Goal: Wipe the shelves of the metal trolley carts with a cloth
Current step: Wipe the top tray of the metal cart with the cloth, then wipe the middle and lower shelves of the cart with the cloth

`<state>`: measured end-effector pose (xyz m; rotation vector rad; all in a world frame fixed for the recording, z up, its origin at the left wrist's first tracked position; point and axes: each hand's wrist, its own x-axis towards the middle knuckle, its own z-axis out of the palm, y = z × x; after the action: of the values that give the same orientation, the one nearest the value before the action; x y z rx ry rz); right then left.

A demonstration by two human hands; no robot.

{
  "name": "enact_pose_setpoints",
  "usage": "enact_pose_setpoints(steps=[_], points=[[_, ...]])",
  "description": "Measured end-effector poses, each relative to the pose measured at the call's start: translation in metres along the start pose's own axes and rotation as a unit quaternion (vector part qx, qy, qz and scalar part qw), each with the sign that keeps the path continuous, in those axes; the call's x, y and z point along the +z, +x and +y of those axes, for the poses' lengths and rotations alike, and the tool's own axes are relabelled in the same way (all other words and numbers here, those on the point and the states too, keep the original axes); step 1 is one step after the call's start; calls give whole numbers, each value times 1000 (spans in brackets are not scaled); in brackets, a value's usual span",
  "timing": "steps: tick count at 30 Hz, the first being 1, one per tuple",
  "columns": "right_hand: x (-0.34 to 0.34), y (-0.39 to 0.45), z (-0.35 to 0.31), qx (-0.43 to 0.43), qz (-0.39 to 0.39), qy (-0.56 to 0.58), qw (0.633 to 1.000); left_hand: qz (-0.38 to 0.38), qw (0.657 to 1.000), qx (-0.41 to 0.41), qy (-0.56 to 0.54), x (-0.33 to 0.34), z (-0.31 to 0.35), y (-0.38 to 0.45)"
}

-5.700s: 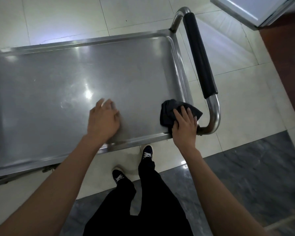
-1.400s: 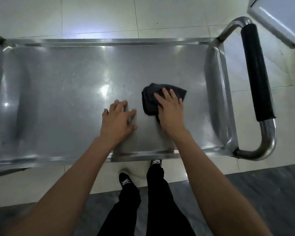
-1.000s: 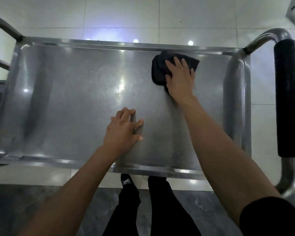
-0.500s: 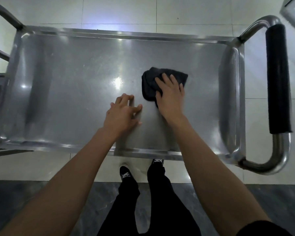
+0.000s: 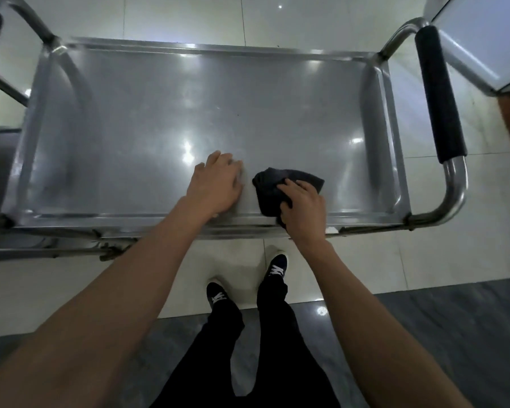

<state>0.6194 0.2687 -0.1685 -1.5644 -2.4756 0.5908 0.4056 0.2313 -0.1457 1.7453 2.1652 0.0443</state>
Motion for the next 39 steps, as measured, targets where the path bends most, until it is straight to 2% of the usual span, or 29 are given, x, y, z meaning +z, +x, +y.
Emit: enact_pose_setpoints(steps=[2, 7, 14, 26, 35, 39], points=[[-5, -6, -4, 3, 16, 30, 999, -1, 1000, -4, -17, 1, -6, -19], [-16, -32, -18, 77, 33, 119, 989, 10, 998, -6, -57, 1, -5, -66], [-21, -87, -38, 24, 59, 208, 976, 62, 993, -36, -89, 9, 5, -143], [10, -164, -75, -48, -2, 245, 968, 47, 991, -112, -57, 35, -9, -259], [76, -188, -122, -38, -49, 210, 976, 54, 984, -131, -110, 65, -87, -310], [123, -198, -148, 4, -51, 226, 973, 48, 985, -114, -118, 95, -144, -327]])
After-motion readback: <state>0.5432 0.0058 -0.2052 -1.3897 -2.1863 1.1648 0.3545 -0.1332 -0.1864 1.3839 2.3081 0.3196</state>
